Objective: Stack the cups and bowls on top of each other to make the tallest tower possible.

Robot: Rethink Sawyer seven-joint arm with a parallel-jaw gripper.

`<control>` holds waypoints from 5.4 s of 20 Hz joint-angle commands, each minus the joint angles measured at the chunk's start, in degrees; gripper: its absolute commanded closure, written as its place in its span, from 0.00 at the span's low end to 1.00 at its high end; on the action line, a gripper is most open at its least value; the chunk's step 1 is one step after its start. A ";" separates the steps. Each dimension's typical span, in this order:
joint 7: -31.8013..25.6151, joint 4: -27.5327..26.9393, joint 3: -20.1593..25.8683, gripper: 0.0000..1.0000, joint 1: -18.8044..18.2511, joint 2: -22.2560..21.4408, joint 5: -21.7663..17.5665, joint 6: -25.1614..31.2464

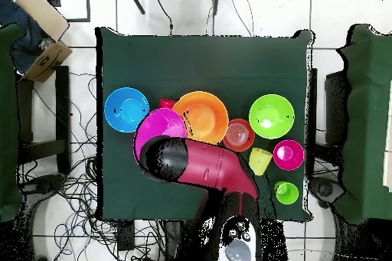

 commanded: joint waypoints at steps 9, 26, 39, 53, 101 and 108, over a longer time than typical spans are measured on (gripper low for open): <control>2.64 -6.29 6.51 1.00 -2.32 4.01 0.05 4.95; 2.42 -7.46 6.74 1.00 -3.52 5.29 0.40 4.60; 2.10 -8.67 7.53 1.00 -5.50 6.11 0.25 5.21; 2.21 -9.58 8.39 1.00 -7.37 6.73 0.30 4.90; -1.02 -10.44 11.59 1.00 -12.16 7.85 -2.76 5.03; -0.40 -10.66 11.28 1.00 -11.54 7.72 -3.10 5.47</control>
